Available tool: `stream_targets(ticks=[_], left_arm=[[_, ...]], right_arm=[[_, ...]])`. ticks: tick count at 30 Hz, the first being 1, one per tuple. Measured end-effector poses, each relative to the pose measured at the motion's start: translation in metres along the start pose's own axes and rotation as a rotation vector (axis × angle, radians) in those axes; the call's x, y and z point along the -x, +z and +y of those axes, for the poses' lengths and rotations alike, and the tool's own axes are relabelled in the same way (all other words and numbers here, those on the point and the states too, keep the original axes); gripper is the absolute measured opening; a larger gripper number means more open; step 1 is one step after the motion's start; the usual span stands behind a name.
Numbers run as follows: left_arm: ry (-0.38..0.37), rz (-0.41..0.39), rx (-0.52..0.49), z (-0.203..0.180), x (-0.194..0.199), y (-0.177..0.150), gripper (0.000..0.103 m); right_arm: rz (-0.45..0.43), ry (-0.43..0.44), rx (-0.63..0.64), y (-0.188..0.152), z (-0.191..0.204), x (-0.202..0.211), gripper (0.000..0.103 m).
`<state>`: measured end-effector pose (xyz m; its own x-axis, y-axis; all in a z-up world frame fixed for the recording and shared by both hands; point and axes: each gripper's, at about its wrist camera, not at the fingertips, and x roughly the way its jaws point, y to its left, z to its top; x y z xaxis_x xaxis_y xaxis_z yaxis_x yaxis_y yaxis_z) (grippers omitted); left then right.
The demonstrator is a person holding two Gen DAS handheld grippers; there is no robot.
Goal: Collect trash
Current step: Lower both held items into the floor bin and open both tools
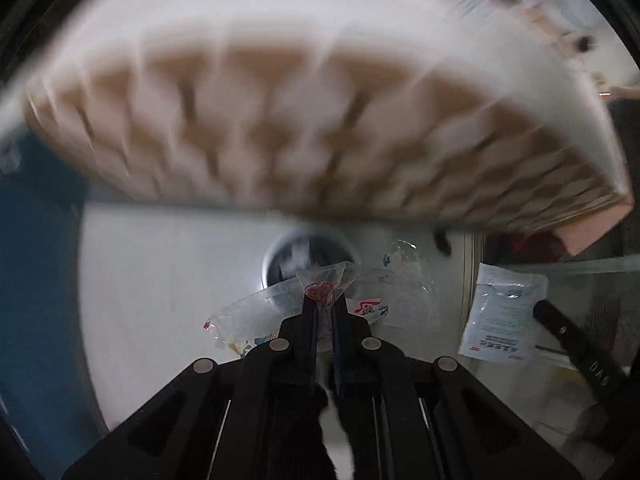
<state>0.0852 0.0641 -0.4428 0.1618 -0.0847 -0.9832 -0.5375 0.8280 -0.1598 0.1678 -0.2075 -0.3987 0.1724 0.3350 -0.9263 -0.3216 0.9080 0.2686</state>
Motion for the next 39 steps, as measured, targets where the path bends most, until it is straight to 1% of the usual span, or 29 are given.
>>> stream_targets(ticks=[2, 4, 5, 7, 8, 10, 11, 12, 14, 15, 17, 19, 21, 22, 23, 24, 25, 26, 27, 28, 29, 30, 31, 32, 34, 35, 36, 38, 39], left_arm=[[-0.042, 0.088, 0.075, 0.023, -0.063, -0.003, 0.004], [-0.054, 0.156, 0.120, 0.039, -0.123, -0.004, 0.004], [-0.057, 0.176, 0.136, 0.044, -0.148, -0.005, 0.004], [-0.051, 0.220, 0.145, 0.052, -0.212, -0.003, 0.004], [-0.052, 0.230, 0.148, 0.055, -0.235, -0.001, 0.004], [-0.058, 0.264, 0.141, 0.056, -0.296, 0.002, 0.004], [-0.065, 0.279, 0.141, 0.055, -0.319, 0.002, 0.004], [-0.073, 0.296, 0.146, 0.056, -0.346, 0.003, 0.004], [-0.102, 0.333, 0.160, 0.061, -0.387, 0.003, 0.005], [-0.117, 0.350, 0.168, 0.062, -0.407, 0.004, 0.006], [-0.126, 0.379, 0.170, 0.066, -0.436, 0.004, 0.008], [-0.156, 0.398, 0.174, 0.068, -0.450, 0.003, 0.008], [-0.145, 0.401, 0.163, 0.067, -0.457, 0.003, 0.011], [-0.129, 0.394, 0.142, 0.067, -0.456, 0.004, 0.021], [-0.109, 0.380, 0.125, 0.066, -0.453, 0.004, 0.045], [-0.092, 0.362, 0.114, 0.067, -0.449, 0.004, 0.061], [-0.081, 0.343, 0.108, 0.069, -0.442, 0.004, 0.084], [-0.067, 0.323, 0.106, 0.071, -0.435, 0.004, 0.088], [-0.051, 0.314, 0.100, 0.074, -0.431, 0.004, 0.088], [-0.027, 0.308, 0.091, 0.076, -0.428, 0.004, 0.090], [-0.001, 0.300, 0.084, 0.078, -0.423, 0.004, 0.101], [0.014, 0.285, 0.077, 0.081, -0.414, 0.004, 0.103], [0.029, 0.270, 0.073, 0.082, -0.408, 0.004, 0.103], [0.048, 0.252, 0.069, 0.084, -0.401, 0.004, 0.103], [0.064, 0.215, 0.064, 0.088, -0.388, 0.002, 0.103], [0.090, 0.197, 0.055, 0.089, -0.382, 0.001, 0.103], [0.123, 0.181, 0.041, 0.089, -0.376, -0.002, 0.103], [0.158, 0.169, 0.036, 0.092, -0.365, -0.007, 0.103], [0.166, 0.161, 0.040, 0.094, -0.358, -0.010, 0.103]], right_arm=[[0.070, -0.014, -0.018, -0.020, -0.007, -0.051, 0.000], [0.120, -0.010, -0.044, -0.035, -0.016, -0.096, 0.000], [0.145, -0.012, -0.050, -0.044, -0.021, -0.127, 0.000], [0.181, -0.006, -0.065, -0.056, -0.031, -0.175, 0.000], [0.199, -0.006, -0.072, -0.063, -0.037, -0.208, 0.000], [0.225, 0.005, -0.083, -0.073, -0.048, -0.261, 0.000], [0.232, 0.005, -0.087, -0.078, -0.053, -0.283, 0.000], [0.244, 0.011, -0.094, -0.084, -0.060, -0.316, 0.000], [0.262, 0.024, -0.120, -0.089, -0.069, -0.356, 0.000], [0.272, 0.030, -0.130, -0.094, -0.076, -0.383, 0.000], [0.283, 0.038, -0.138, -0.096, -0.081, -0.413, 0.000], [0.301, 0.050, -0.144, -0.101, -0.086, -0.443, 0.000], [0.320, 0.053, -0.142, -0.103, -0.086, -0.461, 0.000], [0.330, 0.059, -0.141, -0.104, -0.086, -0.468, 0.001], [0.341, 0.068, -0.135, -0.105, -0.084, -0.473, 0.001], [0.349, 0.065, -0.126, -0.106, -0.082, -0.476, 0.001], [0.356, 0.060, -0.112, -0.107, -0.080, -0.477, 0.001], [0.360, 0.059, -0.096, -0.107, -0.077, -0.478, 0.002], [0.369, 0.050, -0.074, -0.108, -0.072, -0.479, 0.003], [0.372, 0.039, -0.063, -0.108, -0.070, -0.478, 0.005], [0.373, 0.030, -0.051, -0.108, -0.066, -0.477, 0.013], [0.375, 0.021, -0.042, -0.108, -0.064, -0.476, 0.033], [0.378, 0.015, -0.039, -0.108, -0.063, -0.475, 0.046], [0.378, 0.014, -0.038, -0.108, -0.062, -0.472, 0.067], [0.370, 0.002, -0.024, -0.108, -0.059, -0.466, 0.077], [0.369, -0.009, -0.011, -0.108, -0.056, -0.465, 0.081], [0.372, -0.019, 0.003, -0.109, -0.053, -0.463, 0.091], [0.372, -0.040, 0.014, -0.109, -0.050, -0.456, 0.103], [0.364, -0.061, 0.029, -0.109, -0.046, -0.451, 0.103]])
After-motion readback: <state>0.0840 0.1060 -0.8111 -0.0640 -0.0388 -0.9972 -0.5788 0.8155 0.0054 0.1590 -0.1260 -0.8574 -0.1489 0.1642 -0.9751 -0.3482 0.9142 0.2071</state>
